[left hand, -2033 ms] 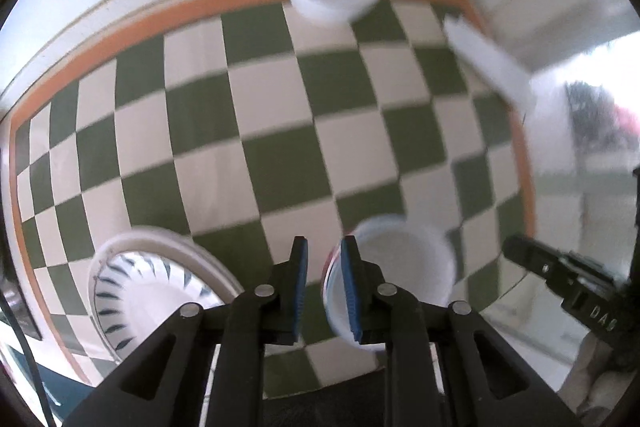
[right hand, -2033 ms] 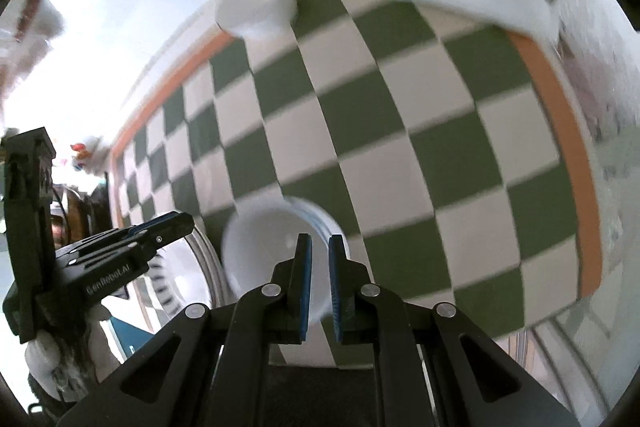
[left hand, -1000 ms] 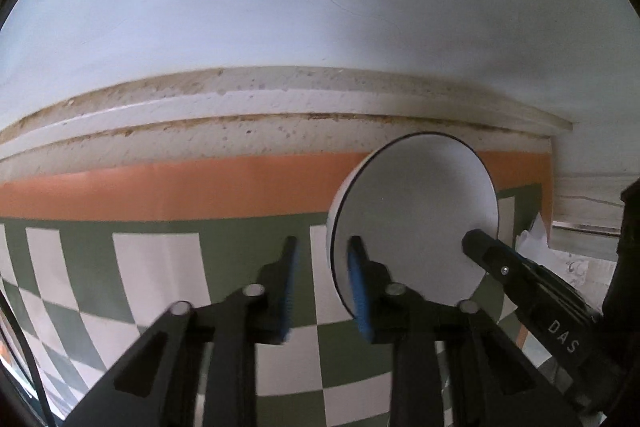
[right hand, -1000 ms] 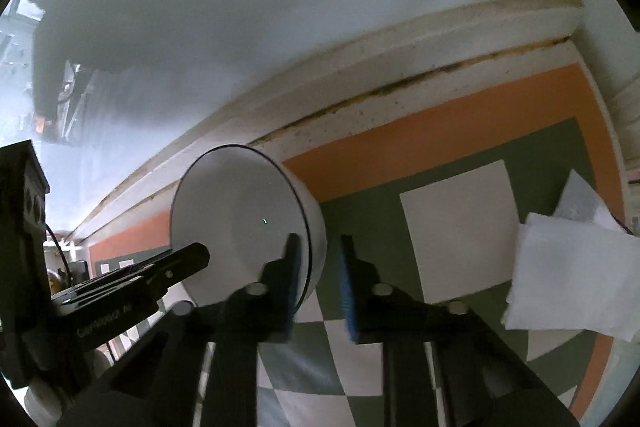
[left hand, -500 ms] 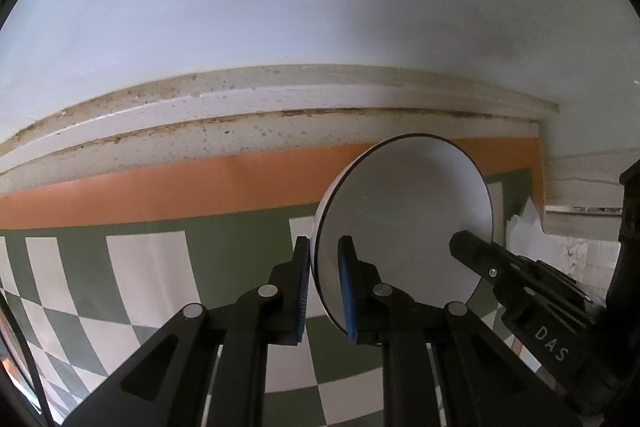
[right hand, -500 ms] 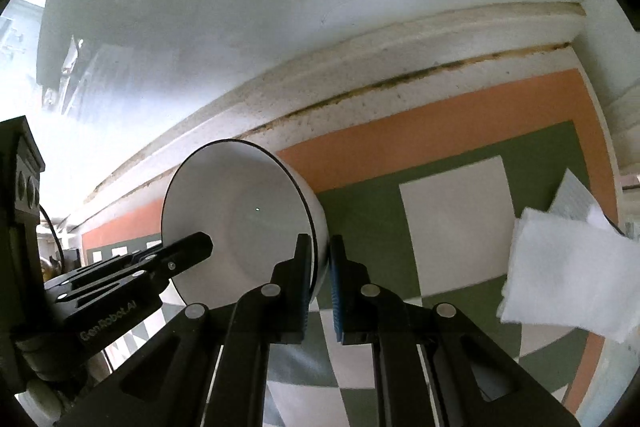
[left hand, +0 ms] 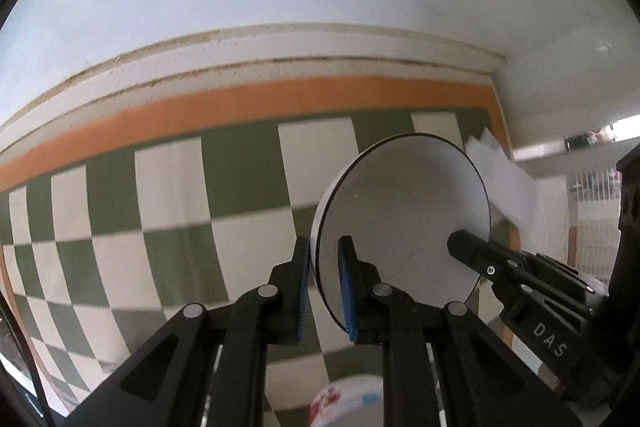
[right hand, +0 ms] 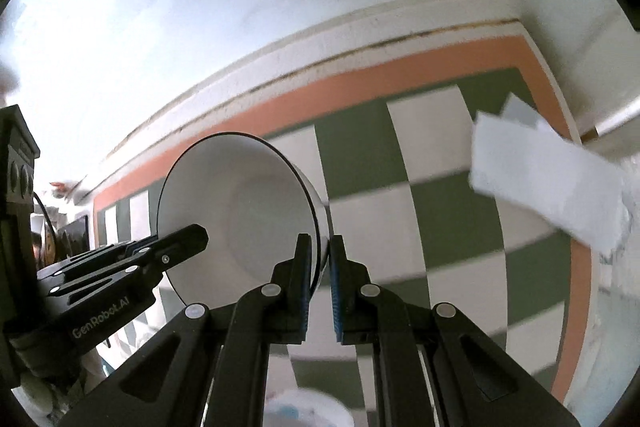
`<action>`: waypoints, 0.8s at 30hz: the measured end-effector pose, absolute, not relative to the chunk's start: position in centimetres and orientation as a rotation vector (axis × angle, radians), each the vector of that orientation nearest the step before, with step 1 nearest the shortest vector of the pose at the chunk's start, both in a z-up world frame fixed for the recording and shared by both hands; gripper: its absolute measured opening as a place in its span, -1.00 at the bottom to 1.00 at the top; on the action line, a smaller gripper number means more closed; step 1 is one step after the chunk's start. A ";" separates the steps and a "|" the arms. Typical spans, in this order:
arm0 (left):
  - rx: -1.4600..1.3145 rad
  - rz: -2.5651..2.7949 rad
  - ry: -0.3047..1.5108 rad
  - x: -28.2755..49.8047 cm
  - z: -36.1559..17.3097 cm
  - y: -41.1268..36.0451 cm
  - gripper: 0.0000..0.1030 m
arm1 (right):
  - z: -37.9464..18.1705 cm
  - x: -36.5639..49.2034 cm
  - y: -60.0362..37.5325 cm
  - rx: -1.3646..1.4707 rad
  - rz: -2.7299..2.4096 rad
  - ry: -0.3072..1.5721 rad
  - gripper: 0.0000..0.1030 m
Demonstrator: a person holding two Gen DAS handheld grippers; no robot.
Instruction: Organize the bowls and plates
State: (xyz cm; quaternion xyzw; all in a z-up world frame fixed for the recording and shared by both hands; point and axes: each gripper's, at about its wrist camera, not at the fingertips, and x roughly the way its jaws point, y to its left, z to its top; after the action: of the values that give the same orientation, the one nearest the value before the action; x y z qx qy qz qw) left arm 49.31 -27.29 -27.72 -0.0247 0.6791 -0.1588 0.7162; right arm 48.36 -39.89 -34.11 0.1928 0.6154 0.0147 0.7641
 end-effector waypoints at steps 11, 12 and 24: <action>-0.036 -0.425 1.468 41.1 -24.0 -25.9 -0.77 | -31.0 37.6 -38.7 0.428 0.027 1.315 -0.80; -0.035 -0.431 1.466 40.3 -23.7 -25.6 -0.77 | -30.8 36.9 -38.6 0.426 0.027 1.314 -0.80; -0.027 -0.468 1.503 33.6 -24.0 -23.4 -0.77 | -30.5 29.0 -36.3 0.430 0.030 1.336 -0.79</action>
State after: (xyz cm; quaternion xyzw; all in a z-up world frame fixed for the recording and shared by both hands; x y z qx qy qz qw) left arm 33.63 -23.44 -24.01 -0.0120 0.6763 -0.2108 0.7057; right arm 29.02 -36.32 -30.49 0.1978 0.6146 0.0140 0.7635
